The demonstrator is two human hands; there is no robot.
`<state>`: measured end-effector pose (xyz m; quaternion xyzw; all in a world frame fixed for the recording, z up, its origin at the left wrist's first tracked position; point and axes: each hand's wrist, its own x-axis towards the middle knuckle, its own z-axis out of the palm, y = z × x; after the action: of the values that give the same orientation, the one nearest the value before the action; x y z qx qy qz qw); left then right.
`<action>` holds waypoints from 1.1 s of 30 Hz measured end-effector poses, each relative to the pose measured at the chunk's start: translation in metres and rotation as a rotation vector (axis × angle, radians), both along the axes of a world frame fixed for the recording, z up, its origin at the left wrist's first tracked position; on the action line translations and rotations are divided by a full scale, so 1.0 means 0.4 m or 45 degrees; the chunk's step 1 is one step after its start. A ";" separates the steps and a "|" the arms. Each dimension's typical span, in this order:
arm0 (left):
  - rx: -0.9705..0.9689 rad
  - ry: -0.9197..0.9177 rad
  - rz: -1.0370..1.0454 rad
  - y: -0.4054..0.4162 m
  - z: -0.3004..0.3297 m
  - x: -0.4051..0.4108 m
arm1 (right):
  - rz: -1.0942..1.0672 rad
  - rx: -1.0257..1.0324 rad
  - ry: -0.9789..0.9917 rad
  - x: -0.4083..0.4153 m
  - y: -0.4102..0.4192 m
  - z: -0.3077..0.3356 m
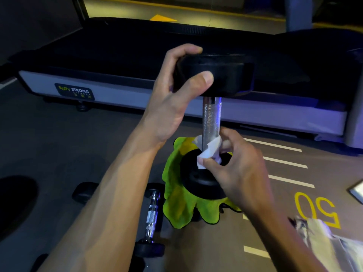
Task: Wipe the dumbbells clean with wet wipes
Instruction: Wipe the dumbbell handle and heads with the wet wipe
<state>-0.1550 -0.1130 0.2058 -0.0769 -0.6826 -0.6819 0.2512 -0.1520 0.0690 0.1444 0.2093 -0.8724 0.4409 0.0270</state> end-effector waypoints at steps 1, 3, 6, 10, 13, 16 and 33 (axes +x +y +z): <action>-0.004 0.001 0.018 0.003 0.002 -0.001 | -0.062 0.054 0.059 0.015 -0.012 0.002; -0.008 -0.001 0.038 0.010 0.005 -0.002 | -0.117 0.173 0.107 0.016 -0.028 -0.001; -0.010 0.007 0.037 0.016 0.007 -0.003 | 0.022 0.055 -0.147 -0.034 -0.003 -0.012; -0.014 0.015 0.012 0.018 0.005 -0.006 | 0.570 -0.216 -0.576 -0.119 0.053 -0.019; -0.013 0.022 -0.001 0.021 0.006 -0.010 | 0.768 -0.296 -0.768 -0.150 0.057 -0.022; -0.011 0.022 0.018 0.022 0.008 -0.015 | 0.664 -0.263 -0.678 -0.131 0.048 -0.020; -0.006 0.027 0.032 0.014 0.003 -0.023 | 0.072 0.294 -0.157 0.048 0.046 0.069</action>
<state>-0.1640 -0.1074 0.2070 -0.0762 -0.6825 -0.6761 0.2669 -0.1330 0.0875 0.1722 0.2079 -0.9111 0.3501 -0.0635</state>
